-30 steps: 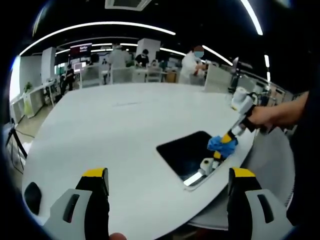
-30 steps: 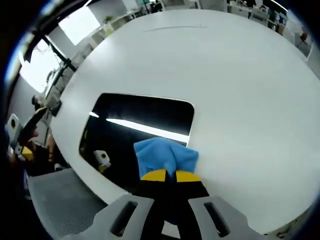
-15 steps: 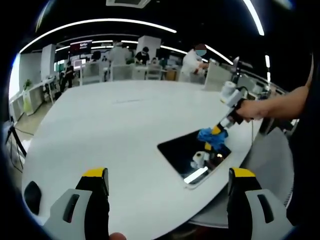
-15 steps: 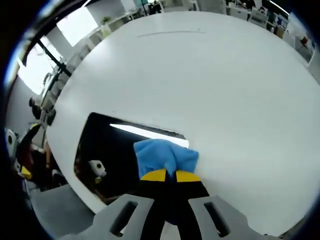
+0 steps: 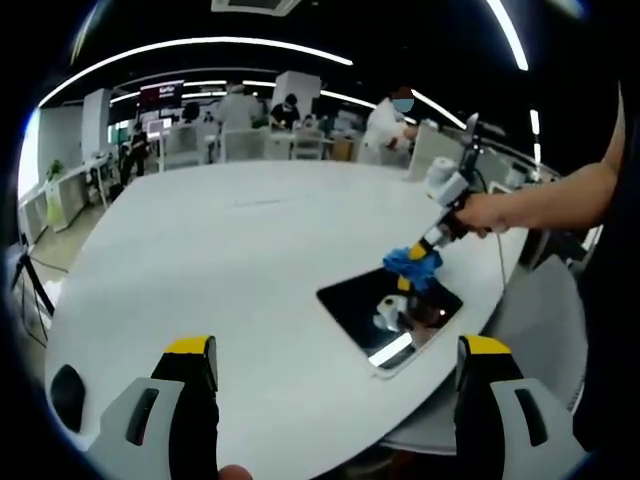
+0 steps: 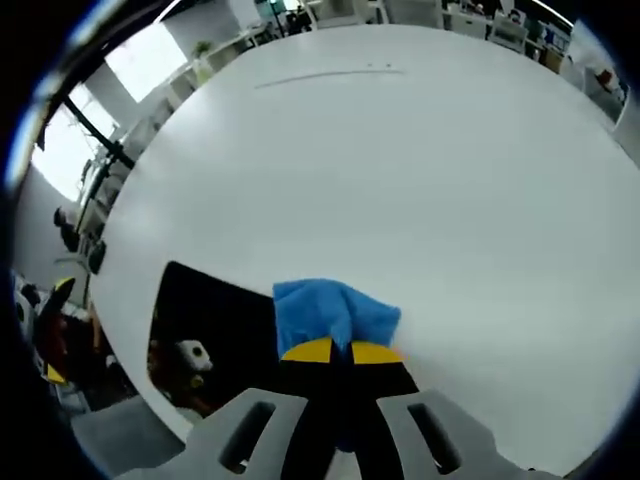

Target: Wipe the mirror surface with the cleaning cloth until all visible marks leave the cleaned area.

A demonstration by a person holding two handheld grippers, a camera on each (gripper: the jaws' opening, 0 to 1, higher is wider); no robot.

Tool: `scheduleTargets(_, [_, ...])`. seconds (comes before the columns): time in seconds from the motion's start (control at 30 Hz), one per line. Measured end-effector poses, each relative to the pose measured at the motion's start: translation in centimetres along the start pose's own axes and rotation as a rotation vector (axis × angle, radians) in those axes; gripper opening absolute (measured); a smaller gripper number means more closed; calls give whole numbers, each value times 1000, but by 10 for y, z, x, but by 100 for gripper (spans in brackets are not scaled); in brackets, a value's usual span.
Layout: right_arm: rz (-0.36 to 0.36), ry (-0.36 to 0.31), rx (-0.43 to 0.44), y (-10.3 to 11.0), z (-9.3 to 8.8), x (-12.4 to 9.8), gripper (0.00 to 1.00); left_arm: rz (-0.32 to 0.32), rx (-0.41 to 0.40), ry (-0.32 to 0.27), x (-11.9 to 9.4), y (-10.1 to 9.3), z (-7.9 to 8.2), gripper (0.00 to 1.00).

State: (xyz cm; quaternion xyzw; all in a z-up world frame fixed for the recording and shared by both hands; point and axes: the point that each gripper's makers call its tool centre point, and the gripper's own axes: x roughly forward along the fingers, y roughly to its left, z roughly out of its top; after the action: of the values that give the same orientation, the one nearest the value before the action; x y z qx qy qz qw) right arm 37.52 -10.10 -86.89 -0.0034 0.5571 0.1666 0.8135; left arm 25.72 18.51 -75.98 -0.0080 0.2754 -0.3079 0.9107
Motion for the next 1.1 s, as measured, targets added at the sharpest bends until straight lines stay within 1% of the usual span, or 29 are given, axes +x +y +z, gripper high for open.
scheduleTargets(0.03, [1,-6,-8,0,0,-1,0,1,2,1,0,0,0,100])
scheduleTargets(0.07, [-10,-26,-38,-3,3,-5,0,2,2,1,0,0,-1,100])
scheduleTargets(0.17, [10,-40,0,-9,6,-20,0,13,-1,-8,-2,3,1,100])
scheduleTargets(0.2, [10,-42,3,-13,6,-24,0,15,-4,-10,-2,3,2,100])
scheduleTargets(0.27, [3,-67,34,-26,7,-37,0,16,-4,-9,-2,3,2,100])
scheduleTargets(0.3, [-8,-70,54,-36,4,-44,0,16,-3,-9,-1,3,1,100])
scheduleTargets(0.37, [-21,-59,90,-49,-3,-51,0,17,-6,-11,-1,3,1,100])
scheduleTargets(0.4, [-54,-69,90,-62,-7,-56,0,19,-7,-11,0,2,1,100])
scheduleTargets(0.43, [-61,-69,89,-66,-9,-57,0,20,-7,-12,0,1,1,100])
scheduleTargets(0.5, [-60,-51,107,-75,-20,-55,0,17,-6,-9,2,-1,-2,100])
scheduleTargets(0.53, [-58,-40,132,-79,-27,-50,0,16,-5,-7,3,-2,-3,100])
scheduleTargets(0.57, [-62,-28,129,-81,-32,-46,0,13,-4,-3,4,-4,-3,100])
scheduleTargets(0.67, [-65,1,100,-78,-49,-32,1,9,-3,-3,7,-7,-3,100])
scheduleTargets(0.7, [-69,29,35,-79,-59,-25,1,8,-2,-4,7,-8,-2,100])
scheduleTargets(0.73, [-68,36,-9,-78,-64,-22,1,6,-1,-6,9,-9,-1,100])
scheduleTargets(0.77, [-56,-40,-85,-78,-53,-28,3,5,0,-6,9,-9,-1,100])
scheduleTargets(0.8, [-40,-40,-35,-74,-56,-31,6,7,3,-7,9,-10,-1,100])
scheduleTargets(0.83, [1,-54,14,-68,-56,-34,11,10,4,-11,9,-9,0,100])
scheduleTargets(0.87, [19,-71,13,-68,-54,-39,21,14,4,-19,9,-9,2,100])
scheduleTargets(0.9, [25,-118,-39,-70,-49,-47,27,17,4,-23,8,-9,3,100])
scheduleTargets(0.93, [23,-147,-73,-73,-47,-53,32,25,7,-30,7,-7,4,100])
scheduleTargets(0.97, [63,-183,-129,-71,-47,-63,36,31,8,-37,6,-6,5,100])
scheduleTargets(1.03, [107,-203,-134,-72,-53,-76,42,56,21,-59,2,0,6,100])
scheduleTargets(1.07, [141,-245,-170,-71,-55,-87,49,54,23,-60,1,1,5,100])
scheduleTargets(1.1, [129,-281,-183,-76,-55,-95,56,51,32,-63,-1,1,5,100])
